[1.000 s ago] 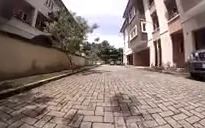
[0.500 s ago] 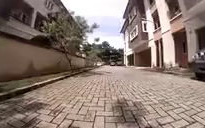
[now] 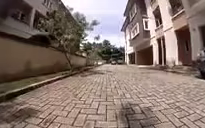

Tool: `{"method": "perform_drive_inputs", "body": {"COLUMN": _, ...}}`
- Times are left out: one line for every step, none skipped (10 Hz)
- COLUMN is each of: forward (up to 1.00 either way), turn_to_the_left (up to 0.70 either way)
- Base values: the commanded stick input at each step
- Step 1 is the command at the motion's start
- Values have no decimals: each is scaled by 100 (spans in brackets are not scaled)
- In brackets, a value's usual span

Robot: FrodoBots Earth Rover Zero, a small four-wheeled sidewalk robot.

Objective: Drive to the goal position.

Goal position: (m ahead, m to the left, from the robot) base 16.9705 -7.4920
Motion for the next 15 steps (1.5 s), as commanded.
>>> {"method": "perform_drive_inputs", "body": {"forward": 50, "turn_to_the_left": 0}}
{"method": "perform_drive_inputs", "body": {"forward": 50, "turn_to_the_left": 0}}
{"method": "perform_drive_inputs", "body": {"forward": 50, "turn_to_the_left": 0}}
{"method": "perform_drive_inputs", "body": {"forward": 50, "turn_to_the_left": 0}}
{"method": "perform_drive_inputs", "body": {"forward": 50, "turn_to_the_left": 0}}
{"method": "perform_drive_inputs", "body": {"forward": 50, "turn_to_the_left": 0}}
{"method": "perform_drive_inputs", "body": {"forward": 50, "turn_to_the_left": 0}}
{"method": "perform_drive_inputs", "body": {"forward": 50, "turn_to_the_left": 0}}
{"method": "perform_drive_inputs", "body": {"forward": 50, "turn_to_the_left": 0}}
{"method": "perform_drive_inputs", "body": {"forward": 50, "turn_to_the_left": 0}}
{"method": "perform_drive_inputs", "body": {"forward": 50, "turn_to_the_left": 0}}
{"method": "perform_drive_inputs", "body": {"forward": 50, "turn_to_the_left": 0}}
{"method": "perform_drive_inputs", "body": {"forward": 50, "turn_to_the_left": 0}}
{"method": "perform_drive_inputs", "body": {"forward": 50, "turn_to_the_left": 0}}
{"method": "perform_drive_inputs", "body": {"forward": 50, "turn_to_the_left": 0}}
